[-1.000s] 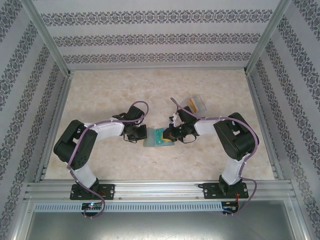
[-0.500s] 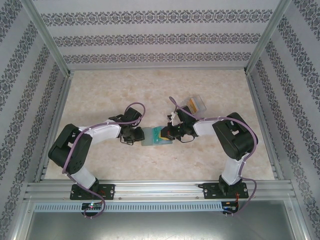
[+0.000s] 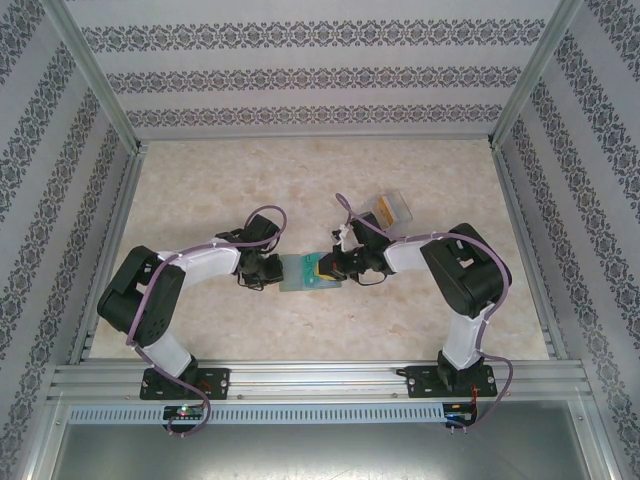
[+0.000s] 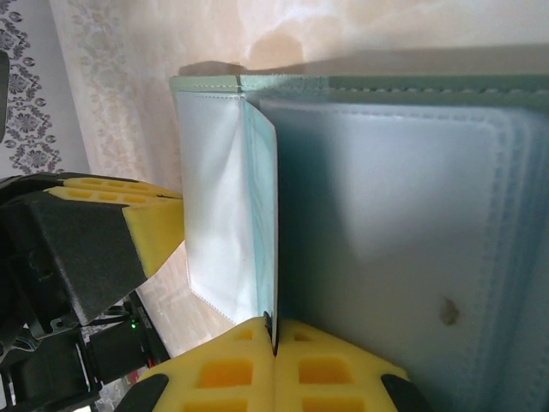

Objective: Put the credit cards into the card holder
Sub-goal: Insert the credit card into the card holder.

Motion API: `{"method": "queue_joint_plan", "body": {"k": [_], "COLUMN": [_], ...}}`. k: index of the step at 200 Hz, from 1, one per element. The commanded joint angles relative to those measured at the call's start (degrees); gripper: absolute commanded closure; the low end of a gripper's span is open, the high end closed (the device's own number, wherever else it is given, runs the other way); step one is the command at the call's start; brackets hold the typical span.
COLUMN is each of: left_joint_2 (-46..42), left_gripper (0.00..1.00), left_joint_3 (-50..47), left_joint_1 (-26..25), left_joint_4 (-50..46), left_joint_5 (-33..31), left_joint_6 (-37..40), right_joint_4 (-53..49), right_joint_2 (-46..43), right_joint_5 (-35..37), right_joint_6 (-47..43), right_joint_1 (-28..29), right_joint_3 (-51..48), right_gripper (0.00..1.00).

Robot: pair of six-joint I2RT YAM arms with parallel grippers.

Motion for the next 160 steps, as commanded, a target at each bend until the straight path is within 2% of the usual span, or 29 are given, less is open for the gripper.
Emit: {"method": "queue_joint_plan", "body": {"k": [1,27,61,119,160], "left_joint_2": [5.5,5.9,6.3,6.8,7.2], "left_gripper": [0.87,0.9,0.95,0.97,0.97], "left_joint_3": [-0.5,0.5,0.5,1.0,1.2], "left_joint_1": [-0.6,-0.6,-0.6,-0.6,-0.6], "left_joint_4": [3.2,0.7,0.2,-0.3,-0.1], "left_joint_5": [0.4,-1.7,-2.3,-2.4,-2.0], "left_joint_6": [-0.4,0.1,0.2,0.4,0.6], "right_joint_4": [1.4,0.7,-6.2,-15.3,-21.1], "right_joint_2": [1.9,1.5,-1.4,-4.8,-6.4], "right_joint_5": [-0.2,0.0,4.3,10.6,15.5], "right_joint_6": [1.6,1.1,-2.9,-6.8,-9.0], "right_joint_1": [0.8,0.6,-0.3,0.2,0.7], "right_joint_3": [0.1,0.2,0.6,2.4,4.5], "right_gripper": [0.98,0.82,0.68,0.62,0.62]}}
